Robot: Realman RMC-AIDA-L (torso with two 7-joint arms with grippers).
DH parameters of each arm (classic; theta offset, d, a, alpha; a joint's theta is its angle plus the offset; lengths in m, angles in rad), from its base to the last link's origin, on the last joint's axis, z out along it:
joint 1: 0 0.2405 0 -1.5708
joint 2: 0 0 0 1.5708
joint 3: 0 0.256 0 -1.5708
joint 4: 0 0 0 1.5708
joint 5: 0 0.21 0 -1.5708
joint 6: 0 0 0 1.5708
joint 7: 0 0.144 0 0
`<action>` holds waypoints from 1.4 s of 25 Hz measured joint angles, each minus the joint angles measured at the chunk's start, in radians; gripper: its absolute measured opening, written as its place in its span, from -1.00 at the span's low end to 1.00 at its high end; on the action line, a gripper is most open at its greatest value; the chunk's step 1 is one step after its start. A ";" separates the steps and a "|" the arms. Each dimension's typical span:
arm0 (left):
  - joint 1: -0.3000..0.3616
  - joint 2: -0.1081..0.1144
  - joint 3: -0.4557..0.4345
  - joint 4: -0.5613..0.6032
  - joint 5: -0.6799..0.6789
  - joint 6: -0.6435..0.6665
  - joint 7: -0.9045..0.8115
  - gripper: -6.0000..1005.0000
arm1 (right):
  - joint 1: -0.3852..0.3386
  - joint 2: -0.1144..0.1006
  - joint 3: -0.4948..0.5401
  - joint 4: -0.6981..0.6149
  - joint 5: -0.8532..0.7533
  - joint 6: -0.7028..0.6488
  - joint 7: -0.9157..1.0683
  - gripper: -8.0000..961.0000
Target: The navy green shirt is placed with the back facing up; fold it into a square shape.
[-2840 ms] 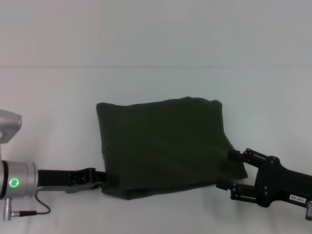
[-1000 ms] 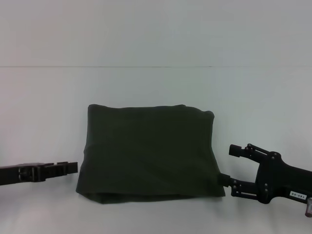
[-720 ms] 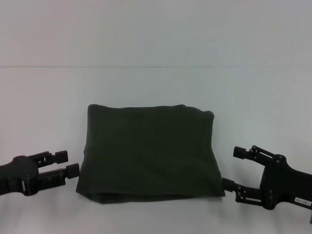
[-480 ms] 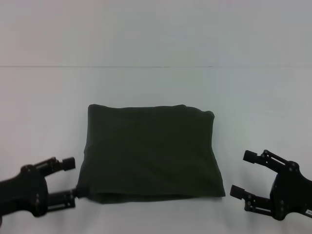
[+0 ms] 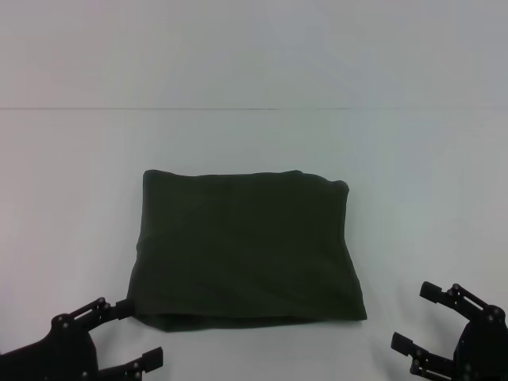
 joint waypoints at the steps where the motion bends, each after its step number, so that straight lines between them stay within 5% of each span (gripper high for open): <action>1: 0.005 0.000 -0.003 -0.008 -0.002 -0.007 0.013 0.77 | -0.002 0.001 0.000 0.007 0.000 0.014 -0.008 0.90; 35: 0.022 0.000 -0.020 -0.043 -0.003 -0.018 0.032 0.77 | 0.020 0.000 -0.077 0.036 -0.006 0.043 -0.084 0.91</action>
